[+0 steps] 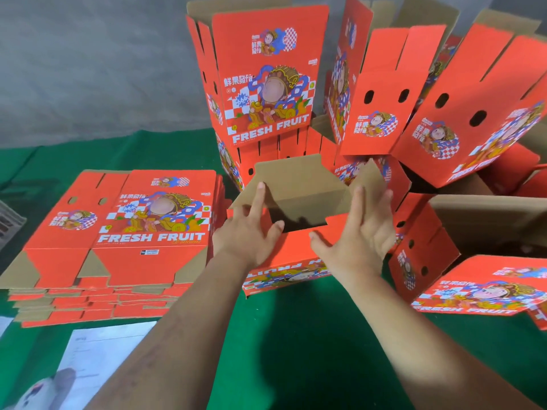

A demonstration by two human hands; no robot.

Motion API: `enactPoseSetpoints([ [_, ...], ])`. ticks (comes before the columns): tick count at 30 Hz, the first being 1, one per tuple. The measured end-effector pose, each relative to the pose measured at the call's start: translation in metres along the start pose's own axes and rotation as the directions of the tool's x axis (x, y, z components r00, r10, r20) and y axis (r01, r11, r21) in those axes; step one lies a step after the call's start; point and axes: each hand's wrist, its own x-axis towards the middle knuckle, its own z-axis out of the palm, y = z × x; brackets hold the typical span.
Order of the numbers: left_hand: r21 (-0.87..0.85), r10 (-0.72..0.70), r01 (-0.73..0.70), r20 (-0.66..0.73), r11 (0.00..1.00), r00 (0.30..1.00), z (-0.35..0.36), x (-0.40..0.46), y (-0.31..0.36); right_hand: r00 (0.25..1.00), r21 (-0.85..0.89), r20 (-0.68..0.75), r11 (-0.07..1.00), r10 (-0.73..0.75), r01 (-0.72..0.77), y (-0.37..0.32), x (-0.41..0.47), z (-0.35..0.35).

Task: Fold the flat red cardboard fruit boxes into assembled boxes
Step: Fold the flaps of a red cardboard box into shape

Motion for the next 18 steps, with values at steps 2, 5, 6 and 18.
enactPoseSetpoints([
  [2, 0.002, -0.031, 0.031, 0.030, 1.000, 0.999, -0.002, 0.006, 0.003, 0.994, 0.071, 0.067, 0.993, 0.087, -0.092, 0.003, -0.001, 0.002],
  [5, 0.031, -0.044, 0.045, -0.011, 0.999, 0.999, 0.000, 0.012, 0.003, 0.999, 0.136, 0.031, 0.991, -0.025, 0.020, 0.004, -0.003, 0.004],
  [6, -0.006, -0.034, 0.034, -0.043, 0.999, 0.998, 0.001, 0.012, 0.001, 0.999, 0.159, 0.015, 0.986, -0.049, 0.046, 0.006, -0.004, 0.004],
  [18, -0.468, -0.189, 0.004, -0.349, 0.884, 0.918, 0.021, -0.008, -0.017, 0.992, 0.374, 0.109, 0.922, 0.067, -0.103, 0.012, 0.029, -0.012],
])
